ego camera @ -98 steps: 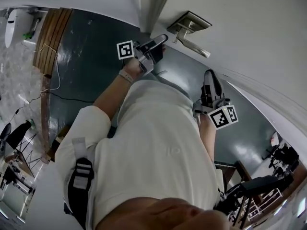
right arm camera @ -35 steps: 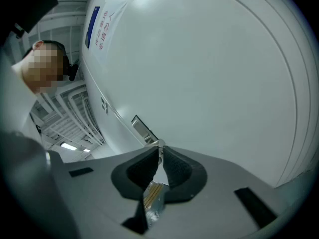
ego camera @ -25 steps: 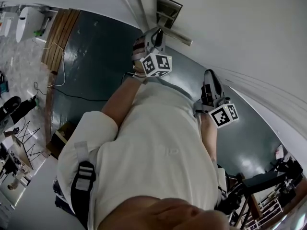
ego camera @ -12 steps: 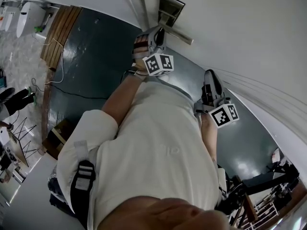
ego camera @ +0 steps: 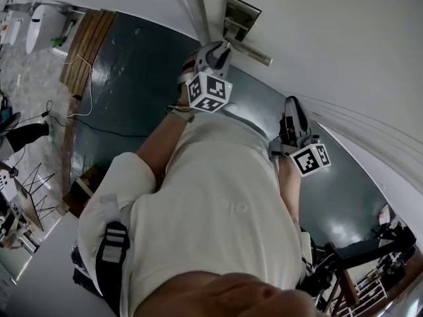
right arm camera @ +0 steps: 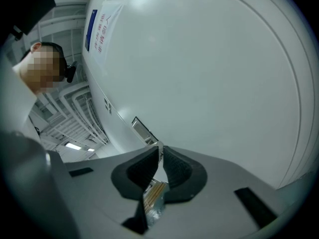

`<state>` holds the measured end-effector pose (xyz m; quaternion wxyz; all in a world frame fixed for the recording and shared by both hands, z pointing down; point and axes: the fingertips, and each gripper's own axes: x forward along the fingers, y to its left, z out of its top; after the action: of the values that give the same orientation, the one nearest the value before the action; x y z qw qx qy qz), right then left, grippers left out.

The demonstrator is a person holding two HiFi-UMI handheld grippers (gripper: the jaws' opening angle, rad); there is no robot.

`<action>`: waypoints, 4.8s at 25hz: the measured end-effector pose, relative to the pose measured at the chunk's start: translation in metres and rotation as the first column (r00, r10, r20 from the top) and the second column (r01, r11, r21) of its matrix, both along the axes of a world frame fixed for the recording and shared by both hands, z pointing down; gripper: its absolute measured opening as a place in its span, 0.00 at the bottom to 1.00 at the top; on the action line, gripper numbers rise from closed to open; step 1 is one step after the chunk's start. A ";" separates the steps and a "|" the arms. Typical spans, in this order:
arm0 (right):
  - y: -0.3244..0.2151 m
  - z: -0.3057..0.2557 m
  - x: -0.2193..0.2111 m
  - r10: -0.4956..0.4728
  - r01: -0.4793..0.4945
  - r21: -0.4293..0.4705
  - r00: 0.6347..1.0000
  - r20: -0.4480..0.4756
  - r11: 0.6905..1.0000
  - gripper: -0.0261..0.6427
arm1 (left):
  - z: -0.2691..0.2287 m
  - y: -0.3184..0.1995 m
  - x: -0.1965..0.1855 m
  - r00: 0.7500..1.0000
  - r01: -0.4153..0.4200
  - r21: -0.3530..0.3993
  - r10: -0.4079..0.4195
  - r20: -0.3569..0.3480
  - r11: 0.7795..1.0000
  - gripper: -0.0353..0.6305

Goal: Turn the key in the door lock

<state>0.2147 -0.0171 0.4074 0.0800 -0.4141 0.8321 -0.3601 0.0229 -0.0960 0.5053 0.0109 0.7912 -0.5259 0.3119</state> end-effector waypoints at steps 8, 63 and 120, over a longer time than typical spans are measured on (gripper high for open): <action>-0.004 -0.004 -0.029 0.006 -0.006 -0.006 0.999 -0.033 1.000 0.11 | -0.052 0.009 -0.034 0.387 -0.201 -0.165 -0.077 -0.919 0.966 0.24; -0.008 0.003 -0.059 0.152 -0.156 -0.036 0.983 -0.102 0.987 0.11 | 0.005 -0.031 -0.004 0.001 -0.466 -0.337 -0.380 -0.925 0.818 0.13; -0.005 0.000 -0.023 -0.057 0.057 -0.006 0.998 -0.025 0.998 0.11 | 0.004 -0.013 0.002 0.698 0.082 -0.250 -0.235 -0.677 0.965 0.14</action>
<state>0.1917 -0.0226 0.4077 0.0579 -0.3951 0.8435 -0.3592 0.0251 -0.1088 0.5093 0.3159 0.7962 -0.5147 0.0378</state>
